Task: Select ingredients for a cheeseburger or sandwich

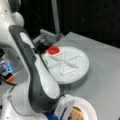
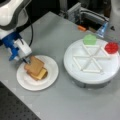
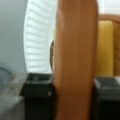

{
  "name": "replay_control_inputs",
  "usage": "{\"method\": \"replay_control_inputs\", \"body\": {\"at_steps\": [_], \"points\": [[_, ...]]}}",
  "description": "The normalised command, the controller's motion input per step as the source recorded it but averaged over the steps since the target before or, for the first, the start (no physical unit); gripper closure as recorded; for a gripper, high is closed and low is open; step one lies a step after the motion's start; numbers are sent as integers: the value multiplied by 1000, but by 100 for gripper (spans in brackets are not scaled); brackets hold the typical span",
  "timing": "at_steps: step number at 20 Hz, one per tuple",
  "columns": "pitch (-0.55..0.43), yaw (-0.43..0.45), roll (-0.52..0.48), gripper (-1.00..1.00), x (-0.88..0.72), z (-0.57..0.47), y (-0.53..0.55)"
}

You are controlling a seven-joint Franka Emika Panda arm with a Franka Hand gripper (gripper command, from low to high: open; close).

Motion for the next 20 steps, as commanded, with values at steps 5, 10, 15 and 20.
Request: {"method": "replay_control_inputs", "body": {"at_steps": [5,10,15,20], "points": [[-298,-276,-85,100,-390,-78,319],[-299,-284,-108,100,-391,-65,327],[-308,-260,-133,100,-395,-60,321],[-289,-236,-155,-100,-384,-74,334]]}}
